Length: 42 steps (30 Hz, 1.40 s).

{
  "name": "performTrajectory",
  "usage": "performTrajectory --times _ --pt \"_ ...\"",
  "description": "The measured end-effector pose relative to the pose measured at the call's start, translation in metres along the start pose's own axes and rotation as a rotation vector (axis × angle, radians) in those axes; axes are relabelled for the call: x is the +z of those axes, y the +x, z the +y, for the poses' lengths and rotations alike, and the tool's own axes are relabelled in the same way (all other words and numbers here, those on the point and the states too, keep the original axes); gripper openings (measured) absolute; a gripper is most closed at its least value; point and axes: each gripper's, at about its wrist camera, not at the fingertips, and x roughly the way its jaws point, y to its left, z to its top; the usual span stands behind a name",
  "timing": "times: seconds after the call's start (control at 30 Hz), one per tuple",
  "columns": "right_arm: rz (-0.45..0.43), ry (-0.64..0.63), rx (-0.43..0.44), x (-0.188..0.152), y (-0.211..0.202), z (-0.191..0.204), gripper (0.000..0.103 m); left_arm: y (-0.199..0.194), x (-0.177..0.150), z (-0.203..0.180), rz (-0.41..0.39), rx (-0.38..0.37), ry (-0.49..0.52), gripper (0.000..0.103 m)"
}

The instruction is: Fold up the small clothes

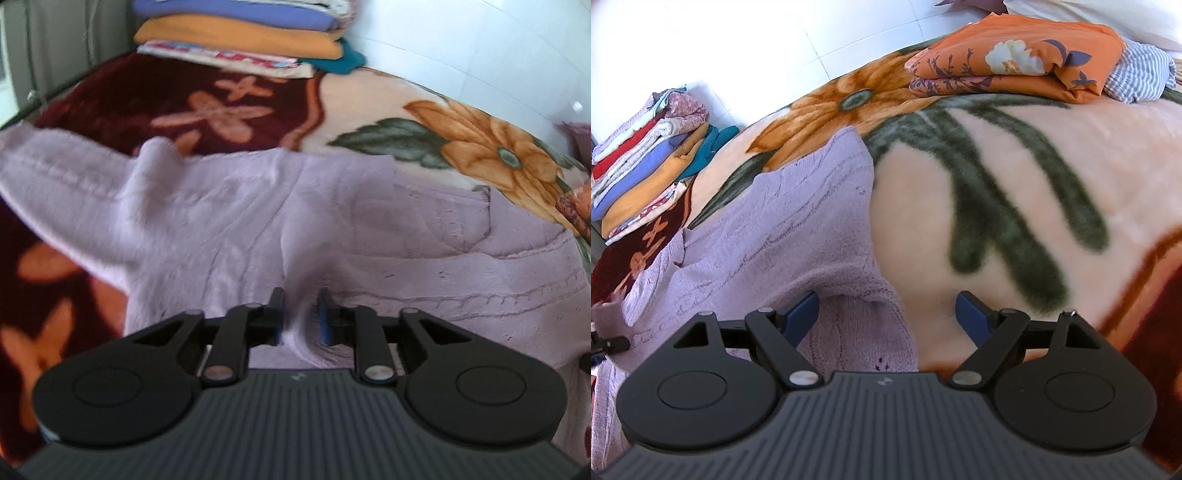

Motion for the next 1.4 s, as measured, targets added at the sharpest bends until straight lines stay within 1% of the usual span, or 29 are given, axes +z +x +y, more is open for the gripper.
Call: performTrajectory --times 0.03,0.07,0.17,0.27,0.43,0.53,0.7,0.73,0.8,0.83,1.0,1.1,1.2,1.23,1.27,1.3,1.4 --pt "0.002 -0.001 0.001 0.0 0.001 0.0 0.087 0.0 -0.001 0.005 0.009 -0.006 -0.019 0.034" --pt "0.005 -0.003 0.001 0.001 0.001 0.0 0.088 -0.001 -0.001 0.009 0.017 -0.015 -0.036 0.037" --pt "0.014 -0.022 -0.009 0.002 0.003 0.003 0.089 -0.007 -0.002 0.019 0.028 -0.037 -0.063 0.037" --pt "0.02 -0.053 -0.027 0.002 0.004 0.008 0.089 -0.014 -0.003 0.026 0.02 -0.031 -0.057 0.043" --pt "0.026 -0.076 -0.044 0.001 0.005 0.011 0.089 -0.027 -0.001 0.04 0.008 -0.032 -0.064 0.044" --pt "0.028 -0.079 -0.047 0.001 0.004 0.012 0.089 -0.037 0.003 0.045 0.001 -0.041 -0.043 0.044" --pt "0.043 -0.085 -0.046 0.004 0.001 0.013 0.089 -0.055 0.011 0.046 -0.041 -0.066 0.023 0.044" --pt "0.044 -0.085 -0.041 0.005 -0.001 0.013 0.089 -0.058 0.013 0.046 -0.048 -0.071 0.035 0.045" --pt "0.045 -0.077 -0.031 0.009 -0.004 0.013 0.089 -0.06 0.018 0.045 -0.062 -0.073 0.049 0.053" --pt "0.045 -0.072 -0.023 0.01 -0.006 0.013 0.089 -0.06 0.02 0.045 -0.068 -0.071 0.056 0.053" --pt "0.047 -0.057 -0.002 0.018 -0.011 0.011 0.089 -0.05 0.031 0.046 -0.062 -0.068 0.075 0.053" --pt "0.058 -0.058 0.014 0.025 -0.01 0.013 0.089 -0.035 0.035 0.048 -0.025 -0.074 0.08 0.053" --pt "0.059 -0.085 0.031 0.034 -0.008 0.019 0.089 -0.018 0.035 0.047 0.013 -0.085 0.112 0.052" --pt "0.059 -0.097 0.032 0.038 -0.006 0.022 0.089 -0.013 0.034 0.046 0.021 -0.083 0.127 0.051" --pt "0.06 -0.11 0.035 0.041 -0.004 0.024 0.089 -0.009 0.033 0.044 0.028 -0.079 0.142 0.046" --pt "0.059 -0.119 0.035 0.044 -0.003 0.027 0.089 -0.004 0.031 0.043 0.036 -0.075 0.155 0.044" --pt "0.066 -0.13 0.03 0.053 0.006 0.031 0.089 0.01 0.027 0.042 0.065 -0.055 0.165 0.045"
